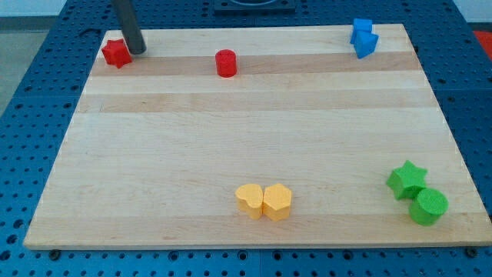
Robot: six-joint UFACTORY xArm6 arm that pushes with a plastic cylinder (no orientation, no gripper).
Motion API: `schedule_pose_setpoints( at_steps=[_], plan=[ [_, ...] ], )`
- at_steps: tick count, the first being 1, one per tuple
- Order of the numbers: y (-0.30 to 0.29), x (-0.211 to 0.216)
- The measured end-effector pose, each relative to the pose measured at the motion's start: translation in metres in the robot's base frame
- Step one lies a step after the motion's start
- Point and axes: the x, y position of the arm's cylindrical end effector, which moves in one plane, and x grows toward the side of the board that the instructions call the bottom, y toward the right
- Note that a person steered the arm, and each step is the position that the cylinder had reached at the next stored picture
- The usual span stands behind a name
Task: Slide the red circle a bit left
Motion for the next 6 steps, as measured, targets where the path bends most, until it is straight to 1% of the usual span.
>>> schedule_pose_setpoints(
  at_steps=[2, 3, 4, 5, 6],
  plan=[
    [0.205, -0.008],
    [0.247, 0.006],
    [0.224, 0.038],
    [0.159, 0.06],
    [0.085, 0.065]
  ],
)
